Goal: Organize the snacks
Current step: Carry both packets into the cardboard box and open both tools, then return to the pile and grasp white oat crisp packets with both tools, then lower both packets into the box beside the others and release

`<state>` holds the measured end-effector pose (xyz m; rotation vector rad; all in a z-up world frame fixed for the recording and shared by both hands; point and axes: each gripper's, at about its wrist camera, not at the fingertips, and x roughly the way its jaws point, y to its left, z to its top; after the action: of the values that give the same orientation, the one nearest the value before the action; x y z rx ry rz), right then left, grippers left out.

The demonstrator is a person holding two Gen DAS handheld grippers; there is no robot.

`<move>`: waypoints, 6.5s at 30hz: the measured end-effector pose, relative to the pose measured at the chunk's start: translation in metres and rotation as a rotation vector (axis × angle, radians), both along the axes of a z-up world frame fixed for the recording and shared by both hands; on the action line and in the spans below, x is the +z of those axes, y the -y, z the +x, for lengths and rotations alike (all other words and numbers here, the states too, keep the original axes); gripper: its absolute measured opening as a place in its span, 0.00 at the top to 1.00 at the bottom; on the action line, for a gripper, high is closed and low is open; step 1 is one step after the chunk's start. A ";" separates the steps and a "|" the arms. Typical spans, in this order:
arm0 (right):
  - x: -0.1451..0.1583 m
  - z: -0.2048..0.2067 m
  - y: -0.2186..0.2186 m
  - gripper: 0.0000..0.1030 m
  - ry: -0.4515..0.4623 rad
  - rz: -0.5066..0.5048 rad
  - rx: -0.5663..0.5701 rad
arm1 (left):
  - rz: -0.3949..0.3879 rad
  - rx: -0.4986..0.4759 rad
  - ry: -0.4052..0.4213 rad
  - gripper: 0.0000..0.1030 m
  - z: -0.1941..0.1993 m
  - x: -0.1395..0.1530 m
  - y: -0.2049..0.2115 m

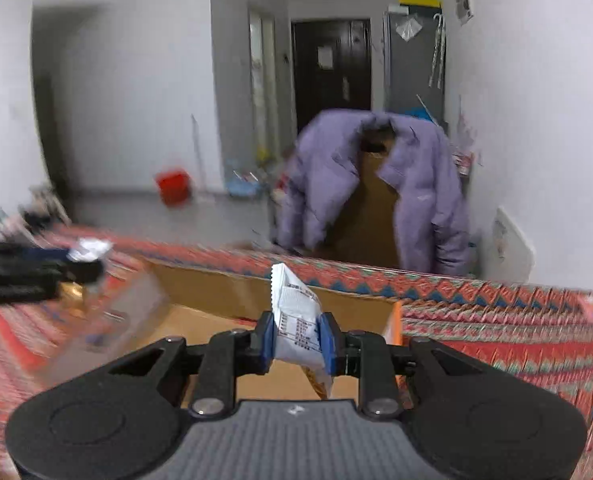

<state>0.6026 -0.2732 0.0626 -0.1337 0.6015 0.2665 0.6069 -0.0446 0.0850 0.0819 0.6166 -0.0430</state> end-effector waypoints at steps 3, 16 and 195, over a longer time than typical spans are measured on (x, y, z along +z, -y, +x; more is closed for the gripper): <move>-0.032 0.036 -0.031 0.77 -0.001 -0.235 0.000 | 0.019 -0.010 -0.073 0.59 0.038 -0.027 -0.004; -0.029 0.051 -0.031 0.37 -0.132 -0.172 0.006 | 0.028 -0.079 -0.107 0.35 0.039 -0.024 -0.012; 0.090 -0.046 0.020 0.14 -0.072 0.120 -0.058 | -0.043 -0.181 -0.062 0.09 -0.055 0.083 -0.020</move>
<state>0.5568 -0.2930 0.1530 0.0090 0.6586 0.2511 0.5515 -0.0243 0.1678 0.0949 0.6684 -0.2342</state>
